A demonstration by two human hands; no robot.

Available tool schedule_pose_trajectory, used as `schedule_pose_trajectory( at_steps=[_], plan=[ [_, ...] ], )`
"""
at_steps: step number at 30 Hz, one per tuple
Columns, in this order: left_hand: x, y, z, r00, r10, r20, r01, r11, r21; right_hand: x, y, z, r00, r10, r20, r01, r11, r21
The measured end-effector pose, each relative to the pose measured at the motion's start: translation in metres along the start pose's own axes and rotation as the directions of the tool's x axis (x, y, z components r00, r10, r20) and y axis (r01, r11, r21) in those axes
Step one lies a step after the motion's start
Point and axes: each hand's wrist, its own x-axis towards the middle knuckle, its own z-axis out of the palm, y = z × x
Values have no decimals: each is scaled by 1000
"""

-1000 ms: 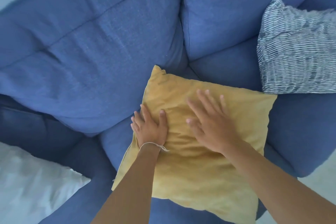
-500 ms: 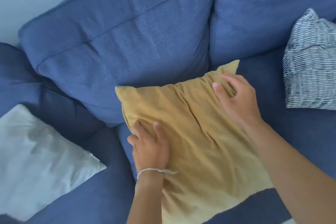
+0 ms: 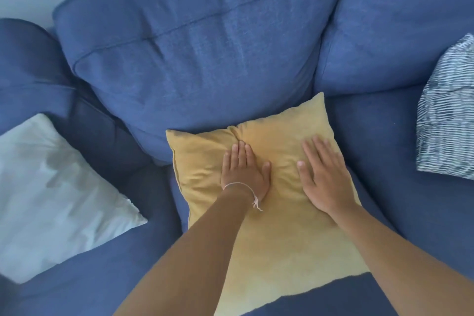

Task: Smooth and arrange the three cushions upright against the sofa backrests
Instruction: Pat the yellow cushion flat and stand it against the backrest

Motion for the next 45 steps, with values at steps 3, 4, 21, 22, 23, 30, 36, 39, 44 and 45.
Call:
schedule_pose_trajectory(
  at_steps=[3, 4, 21, 22, 23, 30, 36, 39, 44, 45],
  plan=[
    [5, 31, -55, 929, 35, -369, -125, 967, -224, 7, -4, 4, 998, 63, -26, -62, 997, 48],
    [-2, 42, -75, 824, 41, -566, -224, 940, -258, 8, -5, 4, 997, 68, -45, -65, 995, 69],
    [-11, -42, 25, 951, 174, -256, -190, 981, -37, -38, -13, 6, 958, -205, 198, 251, 936, -246],
    [-12, -42, 28, 944, 174, -280, -188, 982, -23, -37, -13, 3, 971, -186, 150, 217, 949, -230],
    [-10, -42, 30, 942, 147, -302, -164, 986, -31, -35, -20, -6, 980, -192, 58, 200, 957, -211],
    [-10, -47, 32, 943, 151, -297, -176, 983, -59, -62, -17, -9, 941, -84, 329, 177, 947, -266],
    [-9, -49, 34, 941, 136, -309, -169, 982, -82, -42, -86, -46, 921, -240, -307, 257, 966, 16],
    [-12, -55, 33, 933, 174, -316, -190, 982, -20, -52, -61, -3, 929, -274, 249, 334, 910, -244],
    [-10, -71, 28, 931, 124, -344, -135, 991, -8, -10, -92, -22, 955, -266, 131, 283, 949, -138],
    [-9, -73, 26, 929, 126, -349, -142, 990, -18, -5, -99, -28, 944, -327, 33, 329, 937, -120]
  ],
)
